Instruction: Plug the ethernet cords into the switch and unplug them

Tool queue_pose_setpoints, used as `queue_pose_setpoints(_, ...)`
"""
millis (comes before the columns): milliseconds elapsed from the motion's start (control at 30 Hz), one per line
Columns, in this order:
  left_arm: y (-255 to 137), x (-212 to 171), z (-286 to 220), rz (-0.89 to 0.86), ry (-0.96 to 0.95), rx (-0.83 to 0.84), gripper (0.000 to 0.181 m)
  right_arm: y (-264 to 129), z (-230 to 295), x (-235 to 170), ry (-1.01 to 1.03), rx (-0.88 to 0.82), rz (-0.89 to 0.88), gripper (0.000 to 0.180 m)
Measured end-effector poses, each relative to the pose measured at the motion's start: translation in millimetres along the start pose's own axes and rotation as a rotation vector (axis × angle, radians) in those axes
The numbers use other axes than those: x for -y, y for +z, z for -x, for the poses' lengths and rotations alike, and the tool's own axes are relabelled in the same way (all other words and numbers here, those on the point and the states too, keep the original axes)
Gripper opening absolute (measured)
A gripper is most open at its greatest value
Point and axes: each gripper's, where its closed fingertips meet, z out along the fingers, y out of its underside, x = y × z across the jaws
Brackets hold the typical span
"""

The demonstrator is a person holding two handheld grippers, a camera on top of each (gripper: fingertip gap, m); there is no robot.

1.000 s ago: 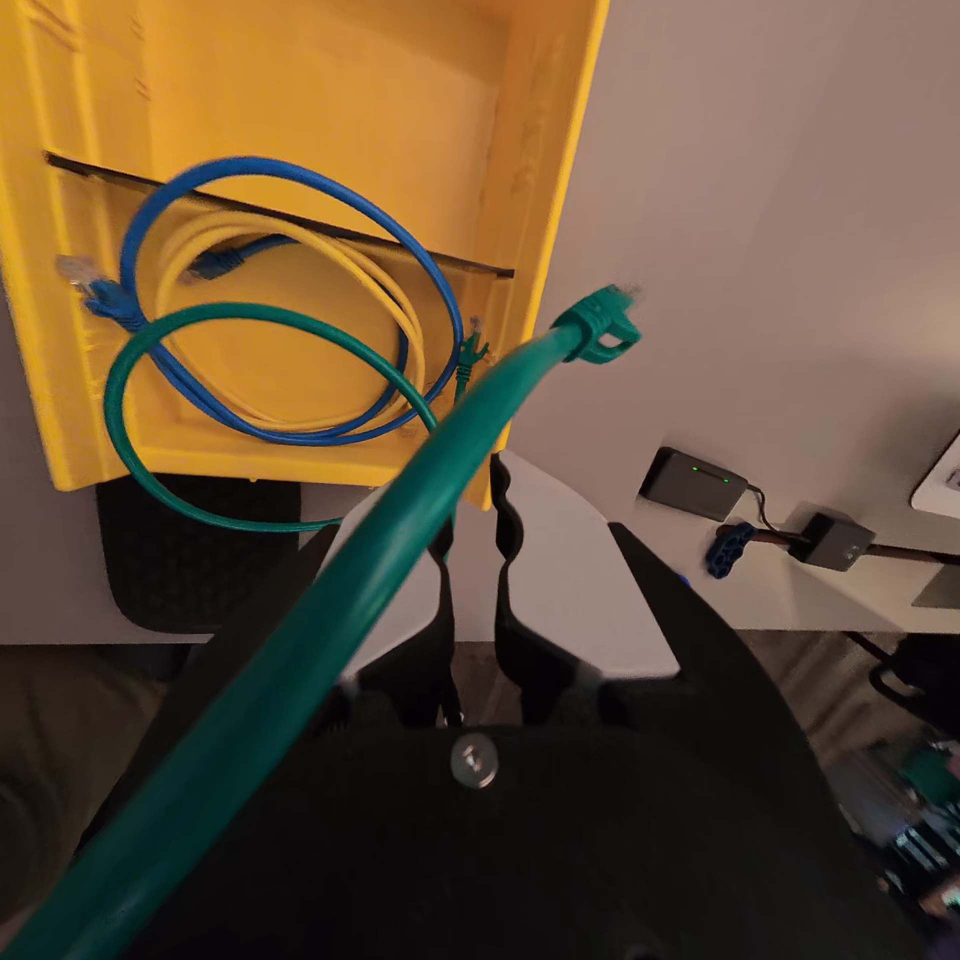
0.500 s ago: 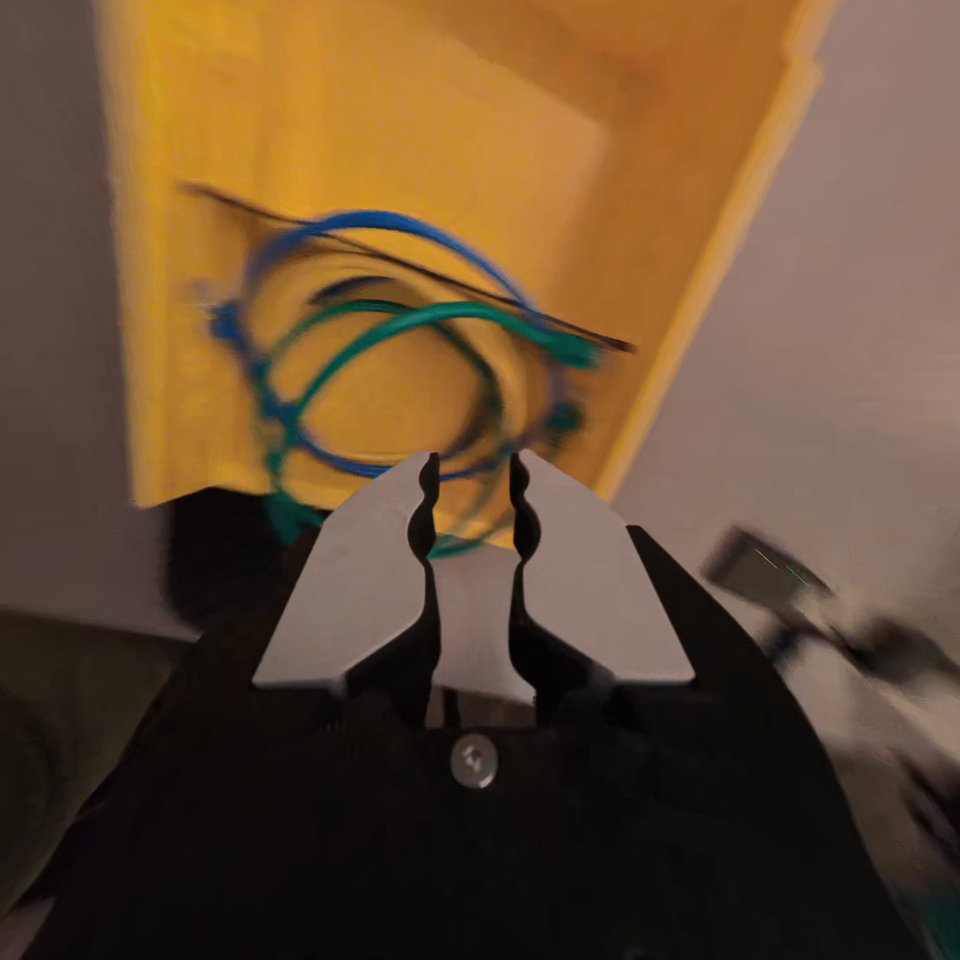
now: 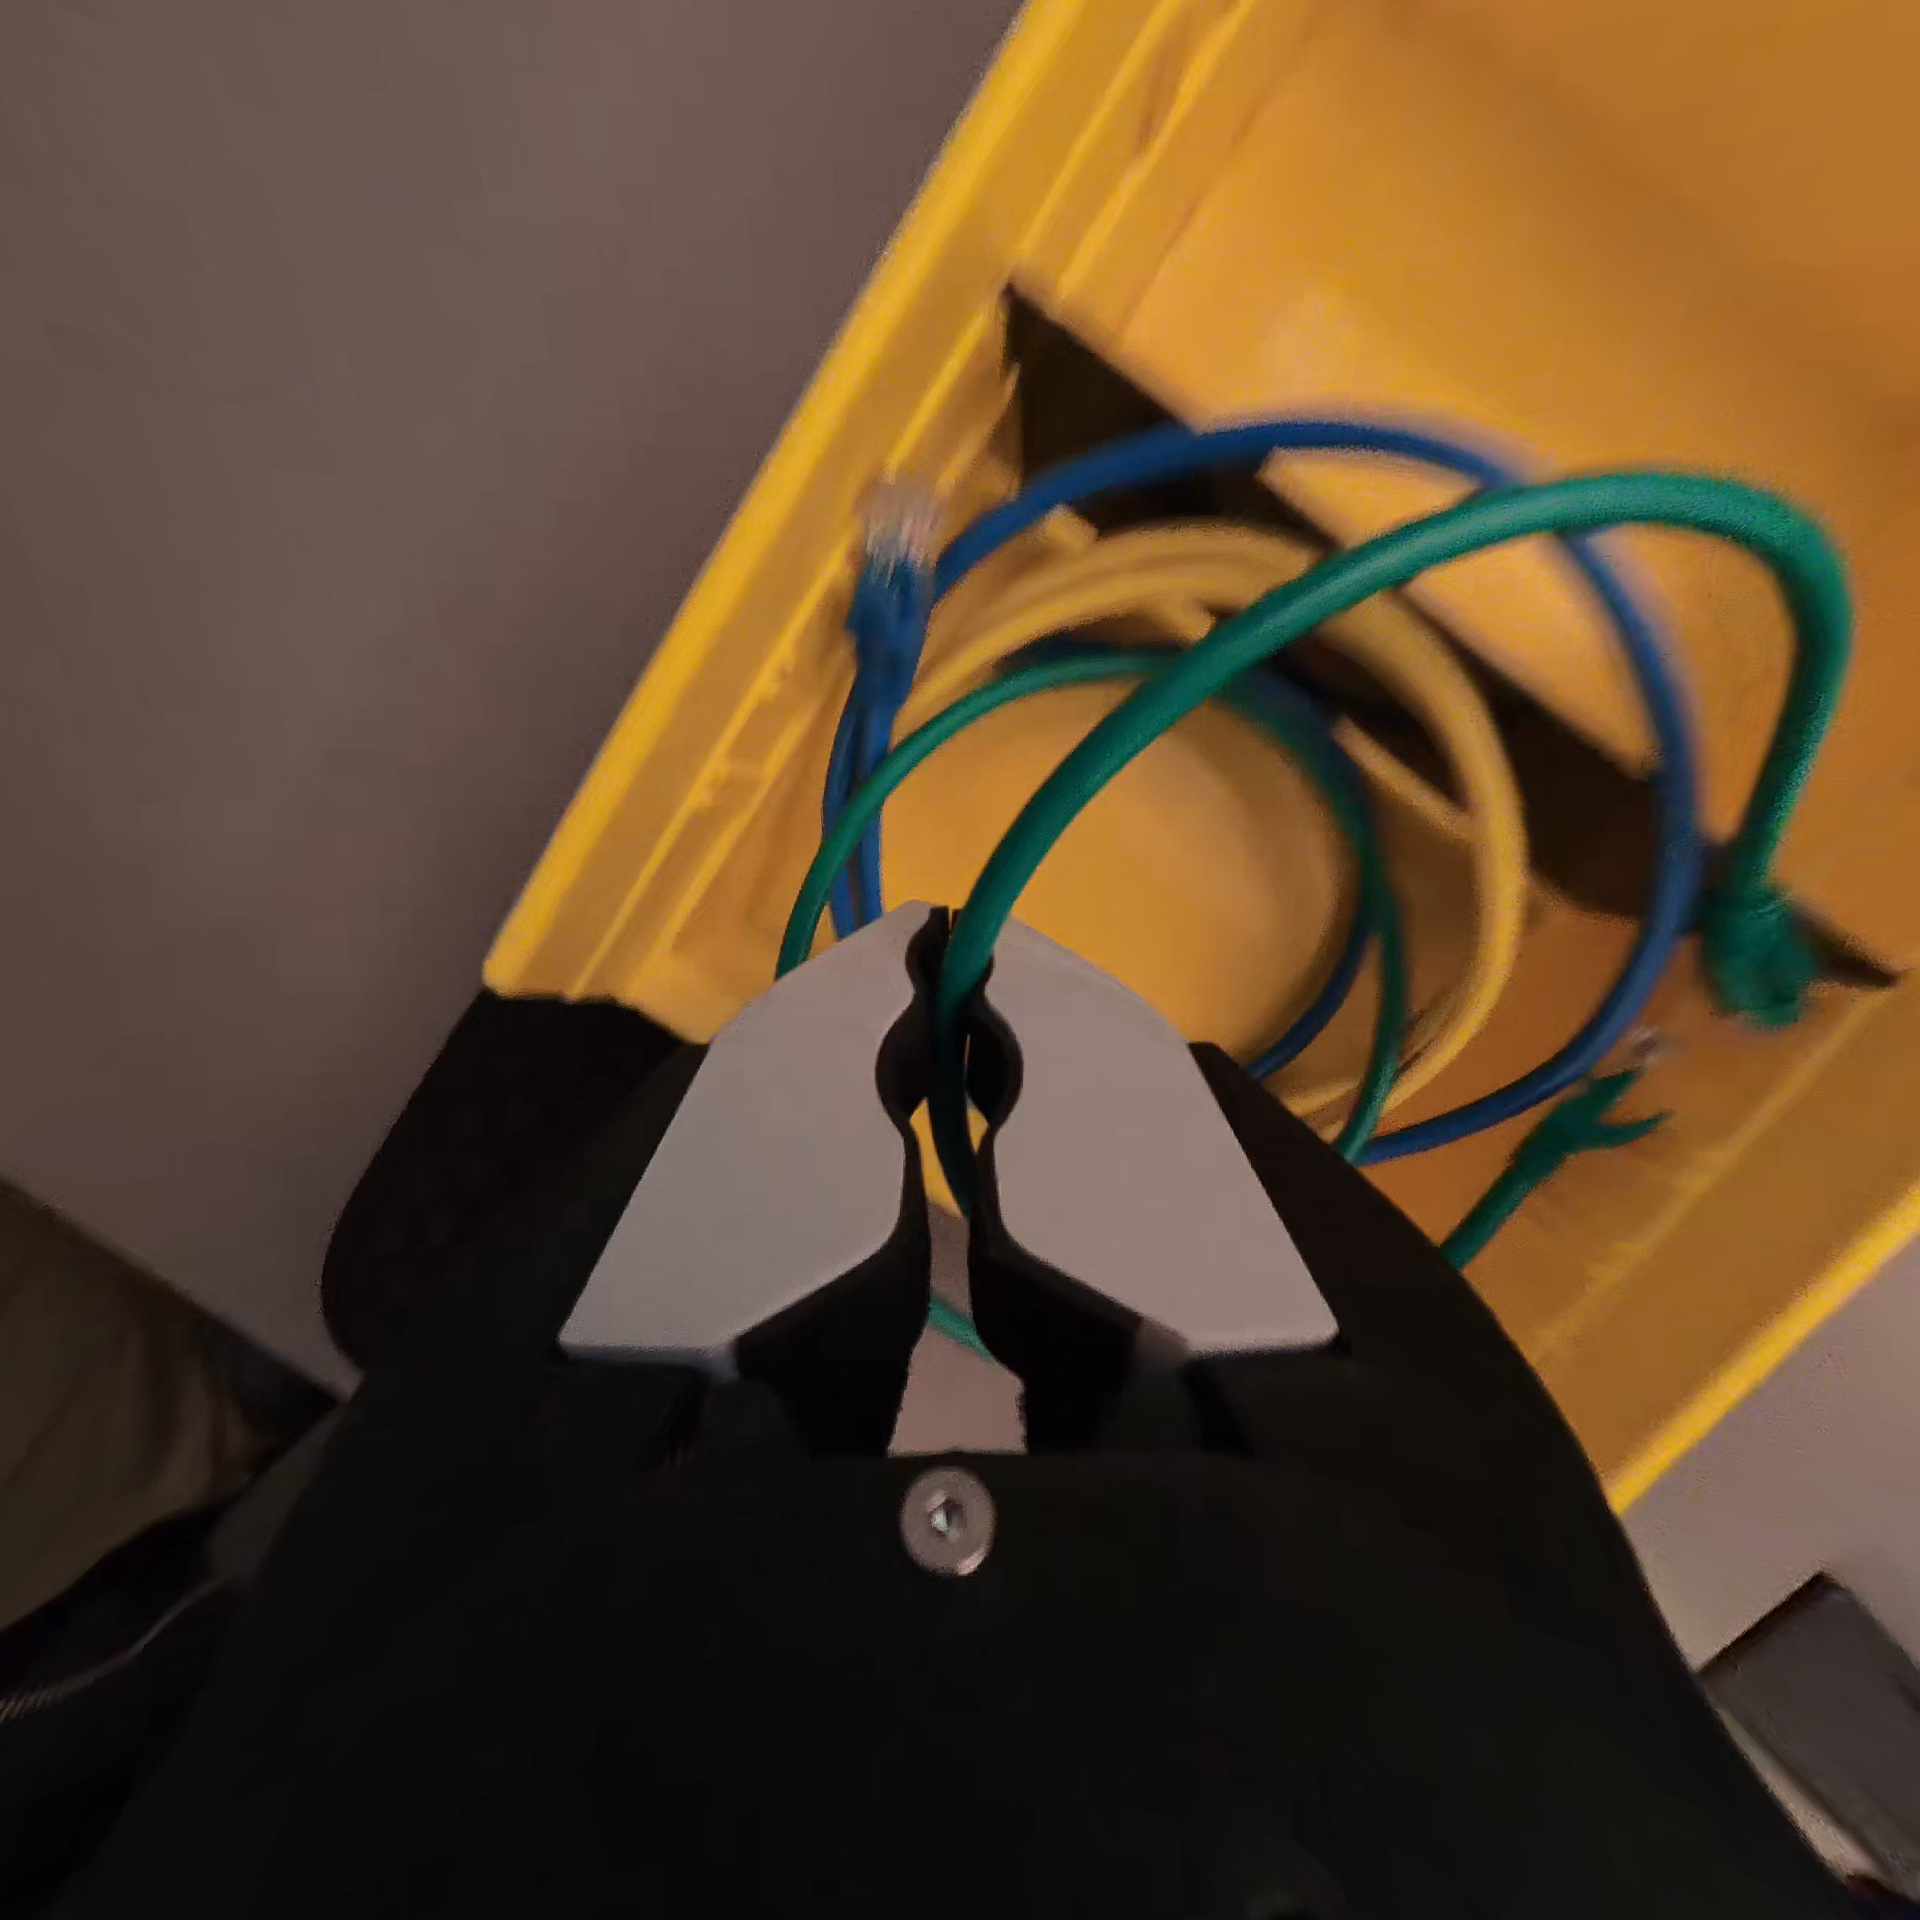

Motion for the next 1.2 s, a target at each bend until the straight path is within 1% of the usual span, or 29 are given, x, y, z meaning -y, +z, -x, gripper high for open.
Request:
queue_pose_setpoints(67,-0.3,0.4,-1.0,-0.001,0.003,0.0,0.035,-8.4,-4.4,21.9,-0.017,0.007,-0.084,0.002)
queue_pose_setpoints(133,-0.5,0.5,-3.1,0.002,-0.001,-0.011,0.035,-11.8,13.8,19.6,-0.02,0.16,-0.063,0.003)
queue_pose_setpoints(167,-0.6,0.8,-4.1,0.003,-0.002,-0.015,0.035,-12.0,24.0,11.7,-0.031,0.23,-0.028,0.011)
queue_pose_setpoints(200,-0.7,1.3,-5.1,0.002,-0.002,-0.019,0.035,-10.2,29.8,2.0,-0.053,0.254,0.004,0.027)
queue_pose_setpoints(233,-1.0,1.9,-5.9,0.001,-0.001,-0.022,0.035,-7.6,33.1,-12.9,-0.096,0.25,0.06,0.031)
queue_pose_setpoints(267,-1.1,2.1,-6.4,0.002,0.0,-0.024,0.035,-4.5,32.3,-27.0,-0.148,0.211,0.109,0.035)
queue_pose_setpoints(300,-1.1,2.2,-6.5,0.004,0.001,-0.024,0.035,-1.2,31.5,-37.0,-0.198,0.169,0.132,0.038)
queue_pose_setpoints(367,-1.1,2.4,-6.0,0.002,0.001,-0.023,0.035,4.9,36.0,-50.9,-0.267,0.125,0.156,0.039)
queue_pose_setpoints(433,-0.8,2.0,-5.0,0.0,-0.004,-0.022,0.035,11.2,30.8,-62.0,-0.297,0.052,0.202,0.037)
queue_pose_setpoints(533,0.1,0.6,-4.0,0.0,-0.008,-0.018,0.035,15.2,22.5,-61.7,-0.335,-0.024,0.199,0.026)
queue_pose_setpoints(633,1.8,-1.6,-5.3,0.01,-0.005,-0.021,0.035,11.2,24.4,-60.0,-0.375,-0.004,0.194,0.016)
queue_pose_setpoints(667,2.4,-2.1,-5.5,0.011,-0.004,-0.021,0.035,8.7,27.1,-58.7,-0.368,0.032,0.19,0.008)
queue_pose_setpoints(800,4.0,-3.7,-5.1,0.018,-0.006,-0.022,0.035,-1.0,24.6,-45.4,-0.309,0.105,0.177,0.007)
queue_pose_setpoints(867,3.9,-3.6,-4.0,0.018,-0.008,-0.02,0.035,-2.2,15.8,-31.8,-0.308,0.083,0.151,0.007)
queue_pose_setpoints(967,2.9,-2.4,-3.7,0.013,-0.009,-0.019,0.035,-2.1,9.3,-10.3,-0.285,0.096,0.111,0.007)
queue_pose_setpoints(1100,1.9,-1.0,-5.9,0.009,-0.001,-0.019,0.035,7.6,6.3,4.8,-0.278,0.127,0.106,0.007)
queue_pose_setpoints(1200,1.7,-1.0,-7.4,0.012,0.004,-0.02,0.035,21.8,7.2,2.8,-0.314,0.152,0.137,0.007)
